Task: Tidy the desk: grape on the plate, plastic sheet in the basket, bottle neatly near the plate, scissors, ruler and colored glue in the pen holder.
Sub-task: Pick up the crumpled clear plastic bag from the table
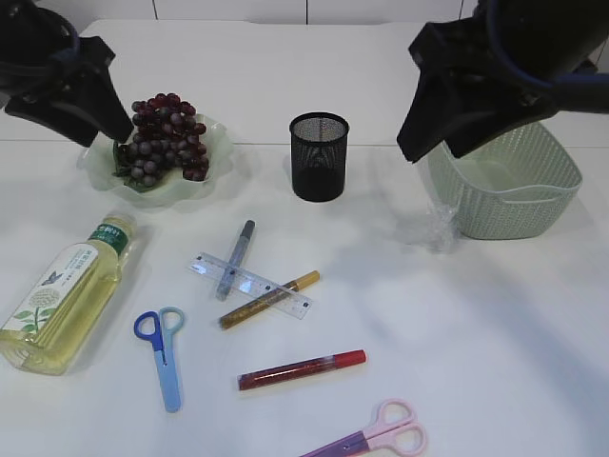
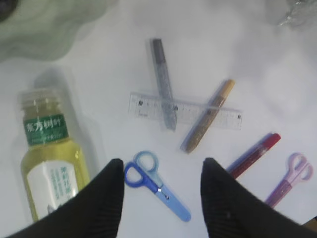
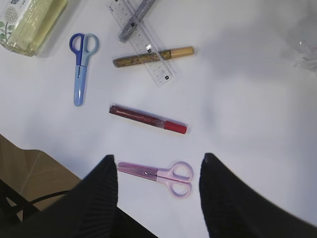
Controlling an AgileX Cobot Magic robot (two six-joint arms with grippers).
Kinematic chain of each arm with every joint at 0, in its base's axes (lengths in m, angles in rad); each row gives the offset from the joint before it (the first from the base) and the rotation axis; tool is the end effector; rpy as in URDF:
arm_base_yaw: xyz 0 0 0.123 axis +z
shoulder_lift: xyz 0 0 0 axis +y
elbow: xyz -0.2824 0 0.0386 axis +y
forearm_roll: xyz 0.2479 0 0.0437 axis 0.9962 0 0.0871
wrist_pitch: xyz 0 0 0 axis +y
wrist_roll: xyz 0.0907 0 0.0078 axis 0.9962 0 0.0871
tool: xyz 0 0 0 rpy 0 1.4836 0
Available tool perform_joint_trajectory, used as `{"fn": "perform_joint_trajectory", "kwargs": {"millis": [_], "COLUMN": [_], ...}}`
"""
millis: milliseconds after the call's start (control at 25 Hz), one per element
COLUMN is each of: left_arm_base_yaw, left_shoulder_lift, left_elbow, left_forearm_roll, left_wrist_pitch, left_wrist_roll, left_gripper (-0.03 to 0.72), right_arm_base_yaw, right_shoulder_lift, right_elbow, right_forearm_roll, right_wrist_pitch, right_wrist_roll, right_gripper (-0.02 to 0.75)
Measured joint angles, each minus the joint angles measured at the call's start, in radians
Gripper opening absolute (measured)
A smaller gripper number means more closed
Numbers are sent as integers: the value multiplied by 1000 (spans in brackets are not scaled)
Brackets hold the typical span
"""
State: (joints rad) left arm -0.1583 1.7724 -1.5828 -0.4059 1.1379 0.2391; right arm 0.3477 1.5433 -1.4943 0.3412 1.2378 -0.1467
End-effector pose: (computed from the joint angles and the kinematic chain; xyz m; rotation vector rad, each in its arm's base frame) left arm 0.3663 -0.0915 0.3087 0.3936 2.7227 -0.5337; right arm 0.2847 0.1338 0.3579 -0.6067 2.6944 0.5283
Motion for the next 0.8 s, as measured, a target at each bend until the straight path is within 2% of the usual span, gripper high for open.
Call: {"fn": "perform_joint_trajectory", "kwargs": {"millis": [200, 520, 800], "left_arm_base_yaw": [0, 0, 0], "left_shoulder_lift": [-27, -114, -231], "left_elbow": [0, 0, 0], "left_forearm_roll": [44, 51, 42], "left_wrist_pitch": [81, 92, 102], "left_wrist_roll": [-79, -105, -114], "left_gripper": [372, 369, 367], "right_arm_base_yaw": [0, 0, 0], "right_shoulder_lift": [-48, -195, -369], "right_elbow": [21, 170, 374], "right_forearm_roll": [-5, -27, -58], "right_wrist_pitch": [0, -8, -244], "right_wrist_roll": [19, 42, 99], "right_gripper": [424, 424, 424]}}
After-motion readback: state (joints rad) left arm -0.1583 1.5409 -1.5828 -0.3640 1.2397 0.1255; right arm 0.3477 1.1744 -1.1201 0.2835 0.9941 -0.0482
